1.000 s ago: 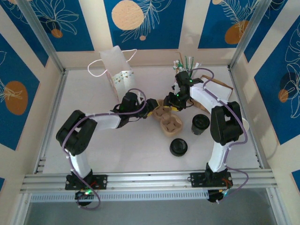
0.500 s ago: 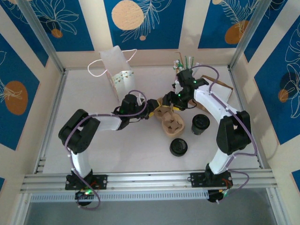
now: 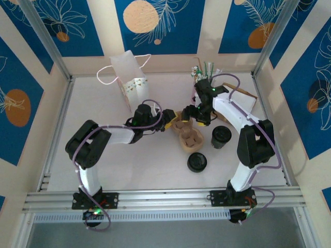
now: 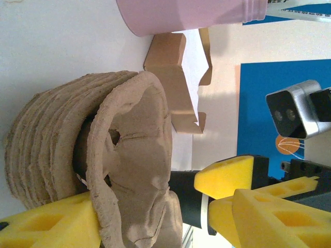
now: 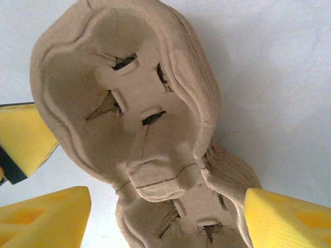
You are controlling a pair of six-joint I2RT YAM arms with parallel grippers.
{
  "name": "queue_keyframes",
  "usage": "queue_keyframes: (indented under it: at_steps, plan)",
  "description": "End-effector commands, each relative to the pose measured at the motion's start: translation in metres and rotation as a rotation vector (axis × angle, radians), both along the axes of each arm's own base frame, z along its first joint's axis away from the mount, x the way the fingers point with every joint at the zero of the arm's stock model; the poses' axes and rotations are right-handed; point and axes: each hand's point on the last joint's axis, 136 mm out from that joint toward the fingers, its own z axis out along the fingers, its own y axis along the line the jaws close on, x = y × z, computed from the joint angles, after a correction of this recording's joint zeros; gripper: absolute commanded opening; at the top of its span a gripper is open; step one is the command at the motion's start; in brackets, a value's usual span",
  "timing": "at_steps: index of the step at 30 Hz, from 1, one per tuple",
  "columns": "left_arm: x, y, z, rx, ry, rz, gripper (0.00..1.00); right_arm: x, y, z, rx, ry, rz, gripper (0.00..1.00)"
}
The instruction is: Pack the takeout coffee
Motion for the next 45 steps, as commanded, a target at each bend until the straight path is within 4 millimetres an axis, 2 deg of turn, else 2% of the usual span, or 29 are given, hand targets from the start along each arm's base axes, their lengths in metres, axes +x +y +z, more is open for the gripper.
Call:
queue_keyframes:
  at_steps: [1,2,5,12,20,29,37,45]
  plan:
    - [-0.006,-0.004,-0.005,-0.006,0.007,-0.023,0.65,-0.002,0.006,0.023,0.0,-0.056,0.049,0.77]
    - [-0.005,-0.005,-0.004,-0.006,0.005,-0.024,0.65,-0.004,0.008,0.024,0.003,-0.059,0.062,0.75]
    - [-0.005,-0.006,-0.004,-0.007,0.006,-0.026,0.65,-0.011,0.016,0.026,-0.006,-0.066,0.117,0.59]
    - [-0.004,-0.005,-0.006,-0.003,0.009,-0.023,0.65,-0.023,0.021,0.015,-0.072,-0.055,0.243,0.51]
    - [-0.004,-0.005,-0.006,-0.003,0.009,-0.023,0.65,-0.025,0.021,-0.002,-0.188,-0.058,0.344,0.47]
    - [-0.004,-0.006,-0.007,-0.014,0.015,-0.02,0.65,-0.021,0.028,-0.009,-0.188,-0.082,0.393,0.49]
    - [-0.004,-0.006,-0.007,-0.022,0.018,-0.016,0.65,-0.017,0.026,-0.021,-0.225,-0.069,0.395,0.51]
    - [-0.004,-0.006,-0.006,-0.026,0.018,-0.016,0.64,-0.019,0.028,-0.032,-0.238,-0.048,0.404,0.47]
